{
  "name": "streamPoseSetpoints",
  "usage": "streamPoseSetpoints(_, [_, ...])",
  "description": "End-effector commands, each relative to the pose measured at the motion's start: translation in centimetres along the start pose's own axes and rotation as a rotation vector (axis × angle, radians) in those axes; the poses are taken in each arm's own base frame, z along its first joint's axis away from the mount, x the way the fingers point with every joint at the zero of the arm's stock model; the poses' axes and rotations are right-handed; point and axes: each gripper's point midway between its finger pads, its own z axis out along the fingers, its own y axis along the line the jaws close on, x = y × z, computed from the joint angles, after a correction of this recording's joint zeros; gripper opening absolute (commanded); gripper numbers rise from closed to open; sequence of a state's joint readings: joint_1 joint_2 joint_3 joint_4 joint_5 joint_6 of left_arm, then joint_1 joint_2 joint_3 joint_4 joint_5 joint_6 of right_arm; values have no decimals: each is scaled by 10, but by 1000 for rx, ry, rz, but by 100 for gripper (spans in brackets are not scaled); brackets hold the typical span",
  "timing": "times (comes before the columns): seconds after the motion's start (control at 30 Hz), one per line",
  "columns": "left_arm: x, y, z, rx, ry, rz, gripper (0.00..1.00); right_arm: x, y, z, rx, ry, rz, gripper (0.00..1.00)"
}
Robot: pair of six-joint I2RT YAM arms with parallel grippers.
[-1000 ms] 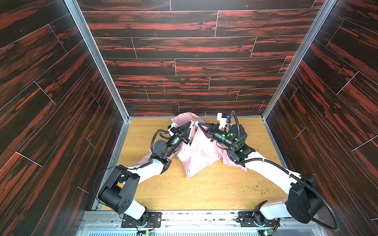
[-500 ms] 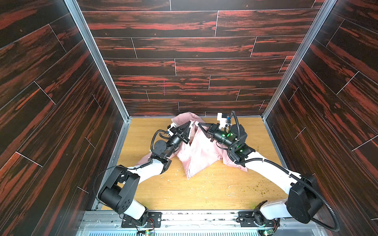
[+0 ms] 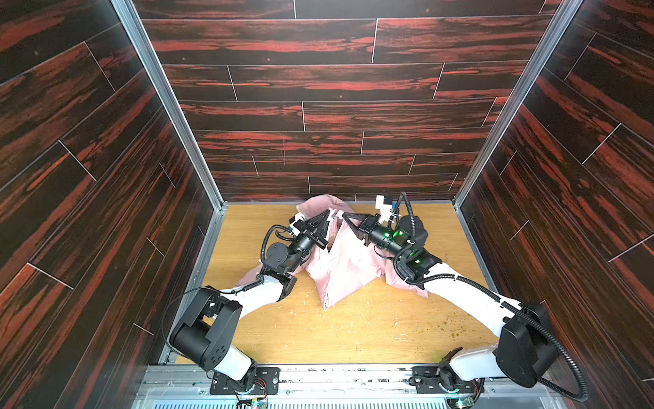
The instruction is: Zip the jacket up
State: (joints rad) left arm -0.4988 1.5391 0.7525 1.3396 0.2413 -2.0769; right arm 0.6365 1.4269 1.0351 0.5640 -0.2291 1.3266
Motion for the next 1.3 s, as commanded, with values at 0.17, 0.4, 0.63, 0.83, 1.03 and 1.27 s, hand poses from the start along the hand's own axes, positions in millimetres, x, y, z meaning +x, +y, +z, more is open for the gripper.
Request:
streamPoseSetpoints(0.17, [10,-15,3,60,45,-86,0,-1,22,0,-62,7,-25,0])
streamPoseSetpoints(0.4, [10,-15,4,60,45,-88,0,1,23,5,-68,22,-27,0])
streamPoseSetpoints(0.63, [10,-15,5,62,45,-88,0,1,17,6,-49,17,-22,0])
streamPoseSetpoints(0.83, [10,-16,5,65,42,-87,0,-7,19,-1,-36,-24,-34,0])
streamPoseSetpoints(1.03, [10,-18,5,72,41,-83,0,-10,19,-7,-25,-42,-39,0])
streamPoseSetpoints(1.27, [11,-18,4,70,43,-83,0,-7,25,-2,-50,-18,-35,0])
